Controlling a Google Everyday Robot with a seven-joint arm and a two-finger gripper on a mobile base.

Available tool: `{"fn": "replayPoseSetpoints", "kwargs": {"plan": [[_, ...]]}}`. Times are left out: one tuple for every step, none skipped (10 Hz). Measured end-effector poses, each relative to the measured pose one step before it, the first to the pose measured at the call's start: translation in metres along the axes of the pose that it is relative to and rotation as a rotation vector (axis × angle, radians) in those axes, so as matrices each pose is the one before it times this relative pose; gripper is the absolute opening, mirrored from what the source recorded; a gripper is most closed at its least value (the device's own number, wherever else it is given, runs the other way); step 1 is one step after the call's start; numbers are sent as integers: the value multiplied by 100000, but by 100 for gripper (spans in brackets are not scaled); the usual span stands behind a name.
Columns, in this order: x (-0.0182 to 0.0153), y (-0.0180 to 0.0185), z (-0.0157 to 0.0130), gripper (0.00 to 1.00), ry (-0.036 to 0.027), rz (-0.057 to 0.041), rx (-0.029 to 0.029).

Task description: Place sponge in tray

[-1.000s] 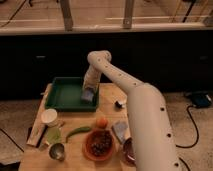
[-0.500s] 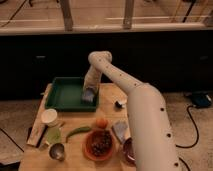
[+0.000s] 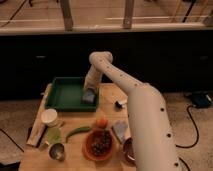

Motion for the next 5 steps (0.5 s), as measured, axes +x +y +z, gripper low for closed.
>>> {"fn": "replayPoseSetpoints", "kwargs": {"plan": [[-31,83,20,16,-220,-218,252],[13,35,-39,16,9,-163,128],[-5,36,-8,16,-40,-129,123],[-17,53,43,16,-129,-153,193],[-16,64,-12,16,-113,22,56]]}}
